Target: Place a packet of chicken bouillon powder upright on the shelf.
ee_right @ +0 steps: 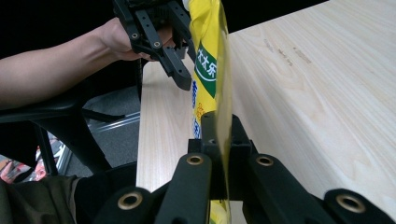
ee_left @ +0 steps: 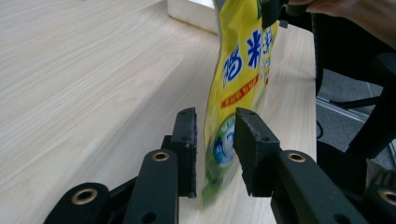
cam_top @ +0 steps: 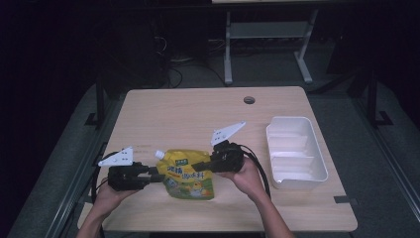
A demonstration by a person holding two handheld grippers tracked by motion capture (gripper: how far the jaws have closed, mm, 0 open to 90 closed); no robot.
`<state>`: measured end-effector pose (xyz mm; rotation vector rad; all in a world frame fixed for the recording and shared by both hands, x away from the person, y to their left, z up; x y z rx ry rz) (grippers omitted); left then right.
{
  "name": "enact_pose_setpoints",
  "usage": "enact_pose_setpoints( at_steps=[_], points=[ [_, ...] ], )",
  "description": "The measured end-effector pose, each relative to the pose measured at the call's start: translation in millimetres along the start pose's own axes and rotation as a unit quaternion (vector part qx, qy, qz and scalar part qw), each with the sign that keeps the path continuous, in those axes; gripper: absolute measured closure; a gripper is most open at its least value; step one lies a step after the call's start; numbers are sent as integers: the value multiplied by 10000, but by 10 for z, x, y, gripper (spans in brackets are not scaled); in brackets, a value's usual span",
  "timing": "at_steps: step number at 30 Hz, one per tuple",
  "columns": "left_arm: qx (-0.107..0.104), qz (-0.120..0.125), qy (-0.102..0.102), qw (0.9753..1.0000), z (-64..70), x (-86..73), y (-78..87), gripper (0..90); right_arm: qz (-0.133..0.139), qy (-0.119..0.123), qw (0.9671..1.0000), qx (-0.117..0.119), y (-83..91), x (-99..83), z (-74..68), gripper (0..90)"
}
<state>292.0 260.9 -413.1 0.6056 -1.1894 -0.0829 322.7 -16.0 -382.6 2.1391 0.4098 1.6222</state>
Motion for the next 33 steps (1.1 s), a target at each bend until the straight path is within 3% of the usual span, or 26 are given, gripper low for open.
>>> enact_pose_setpoints(
  at_steps=[19,33],
  points=[
    [321,-260,-21,9991,-55,-80,-5,601,76,-29,9995,-299,408,60,34,897],
    [635,-397,23,9972,-102,-147,-20,473,98,-43,9986,-509,726,96,68,896]
  ],
)
Point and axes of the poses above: each handheld gripper's, and its own axes: y roughly backward along the jaws, x roughly out of its top, z roughly to its right, the point moved 3 cm from there along -y, roughly forward along the jaws, and after that the axes turned 4 degrees about y, right-handed, at the moved point
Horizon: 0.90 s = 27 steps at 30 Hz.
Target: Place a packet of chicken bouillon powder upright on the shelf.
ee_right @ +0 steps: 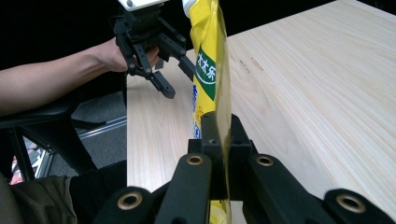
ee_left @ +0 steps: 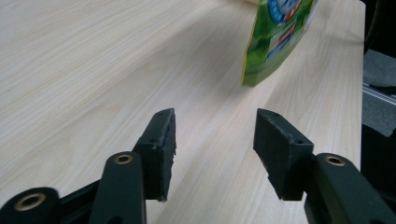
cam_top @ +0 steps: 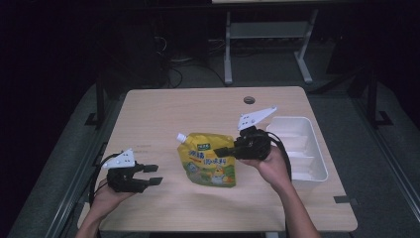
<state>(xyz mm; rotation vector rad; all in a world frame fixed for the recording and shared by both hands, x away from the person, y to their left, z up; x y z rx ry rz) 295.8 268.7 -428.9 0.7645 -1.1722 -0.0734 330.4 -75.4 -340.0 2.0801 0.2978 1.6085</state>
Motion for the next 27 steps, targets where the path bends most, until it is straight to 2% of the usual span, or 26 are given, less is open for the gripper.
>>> enact_pose_setpoints(
  at_steps=[15,19,27],
  points=[
    [94,0,25,10000,-30,-37,-1,393,14,-6,9998,-176,297,21,85,896],
    [92,2,54,9999,-42,-46,-10,387,102,-65,9997,-212,453,17,153,896],
    [104,-32,111,9999,-58,-76,-30,388,177,-65,9994,-284,656,1,266,896]
  ],
)
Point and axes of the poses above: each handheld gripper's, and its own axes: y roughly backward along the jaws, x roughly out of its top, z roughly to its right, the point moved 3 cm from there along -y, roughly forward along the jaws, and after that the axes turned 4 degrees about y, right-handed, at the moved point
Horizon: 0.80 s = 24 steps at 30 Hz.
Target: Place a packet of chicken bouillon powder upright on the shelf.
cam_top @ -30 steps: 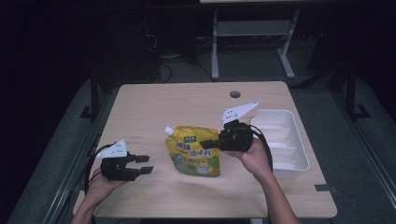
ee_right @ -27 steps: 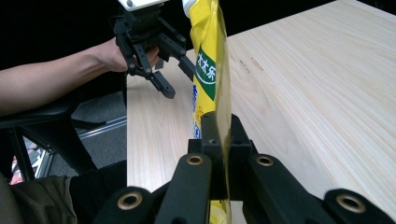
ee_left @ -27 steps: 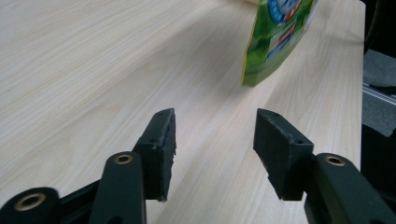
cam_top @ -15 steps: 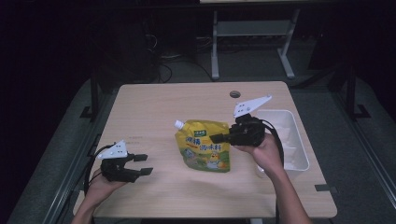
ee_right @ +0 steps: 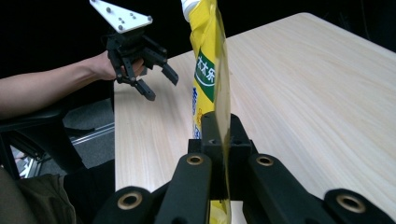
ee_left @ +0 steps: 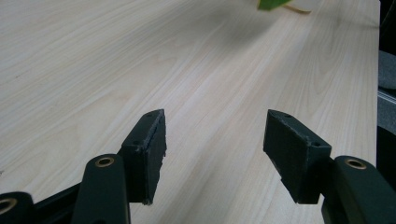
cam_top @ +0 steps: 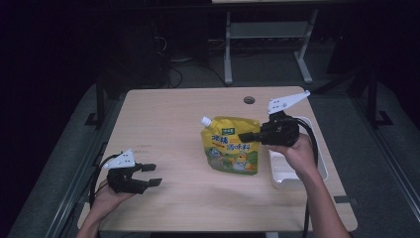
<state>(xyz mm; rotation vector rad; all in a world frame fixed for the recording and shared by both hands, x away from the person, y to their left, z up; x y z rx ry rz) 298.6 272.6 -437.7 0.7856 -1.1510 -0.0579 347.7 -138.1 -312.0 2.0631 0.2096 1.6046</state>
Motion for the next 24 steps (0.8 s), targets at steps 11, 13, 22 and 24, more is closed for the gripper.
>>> enact_pose_setpoints(
  at_steps=[11,13,22,24],
  points=[
    [83,-56,93,9999,-31,-67,-11,379,88,-22,9996,-271,407,36,220,896],
    [96,-55,98,9999,-33,-69,-10,376,80,-33,9994,-322,465,34,270,896],
    [127,-85,171,9997,-64,-113,-23,367,65,-113,9983,-576,712,-6,478,896],
    [129,-82,182,9997,-65,-116,-24,367,41,-144,9979,-629,757,-23,518,896]
  ],
)
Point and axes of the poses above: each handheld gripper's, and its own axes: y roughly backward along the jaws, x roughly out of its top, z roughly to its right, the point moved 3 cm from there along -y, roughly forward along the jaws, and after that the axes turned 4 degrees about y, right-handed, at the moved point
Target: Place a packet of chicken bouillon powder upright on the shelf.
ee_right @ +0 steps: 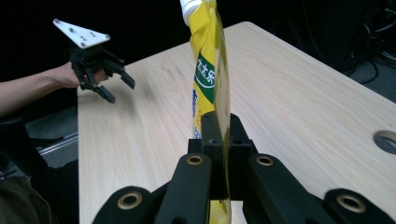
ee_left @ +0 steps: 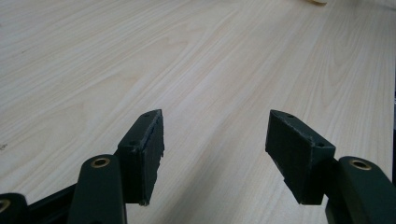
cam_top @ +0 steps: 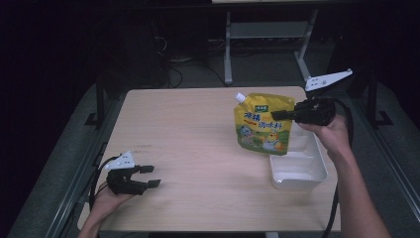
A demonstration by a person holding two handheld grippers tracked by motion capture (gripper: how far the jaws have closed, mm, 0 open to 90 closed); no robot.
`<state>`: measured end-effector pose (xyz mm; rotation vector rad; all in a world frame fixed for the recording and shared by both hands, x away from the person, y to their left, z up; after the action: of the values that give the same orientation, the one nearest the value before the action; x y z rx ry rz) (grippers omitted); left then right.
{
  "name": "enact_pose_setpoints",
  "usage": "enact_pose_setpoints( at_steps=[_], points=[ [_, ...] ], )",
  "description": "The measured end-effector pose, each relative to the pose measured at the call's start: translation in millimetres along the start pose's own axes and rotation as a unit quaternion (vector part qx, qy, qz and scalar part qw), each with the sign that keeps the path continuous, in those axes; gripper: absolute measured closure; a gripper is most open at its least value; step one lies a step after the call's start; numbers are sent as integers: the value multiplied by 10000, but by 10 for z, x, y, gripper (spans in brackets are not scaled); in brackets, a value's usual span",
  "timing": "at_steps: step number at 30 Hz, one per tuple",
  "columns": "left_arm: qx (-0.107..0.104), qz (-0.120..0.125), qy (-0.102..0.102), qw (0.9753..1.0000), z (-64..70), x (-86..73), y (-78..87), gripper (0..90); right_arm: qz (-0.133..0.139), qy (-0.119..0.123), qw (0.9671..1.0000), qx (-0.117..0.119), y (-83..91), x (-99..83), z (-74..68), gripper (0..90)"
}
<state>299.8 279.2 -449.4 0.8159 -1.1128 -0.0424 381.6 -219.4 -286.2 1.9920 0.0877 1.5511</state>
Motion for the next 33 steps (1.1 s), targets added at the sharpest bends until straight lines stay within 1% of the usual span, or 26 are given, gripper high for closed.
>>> enact_pose_setpoints(
  at_steps=[2,3,9,15,18,20,22,26,33],
  points=[
    [-4,9,10,10000,-2,-3,0,366,-3,-4,10000,-29,21,-8,25,896],
    [3,24,25,10000,-4,-6,6,366,-8,-56,9999,-90,63,-25,71,896],
    [42,38,86,9999,-21,-25,15,366,55,-183,9995,-257,190,-101,204,896],
    [55,5,125,9999,-30,-49,1,363,53,-221,9989,-421,323,-186,314,896],
    [61,18,160,9999,-33,-57,1,362,15,-230,9984,-509,379,-238,353,895],
    [69,34,163,9998,-26,-56,11,362,43,-249,9981,-563,413,-283,380,895],
    [76,70,178,9998,-21,-54,20,362,38,-286,9978,-589,436,-333,406,896],
    [79,53,157,9998,-15,-52,17,362,-26,-363,9972,-650,458,-416,456,896],
    [75,51,198,9998,-22,-60,7,359,-132,-433,9959,-785,491,-473,522,895]
  ],
)
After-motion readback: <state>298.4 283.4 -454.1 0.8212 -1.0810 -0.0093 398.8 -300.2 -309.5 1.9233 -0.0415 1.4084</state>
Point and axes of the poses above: each handheld gripper's, and its own axes: y roughly backward along the jaws, x roughly out of its top, z roughly to its right, the point moved 3 cm from there along -y, roughly forward along the jaws, and after that the axes turned 4 degrees about y, right-handed, at the moved point
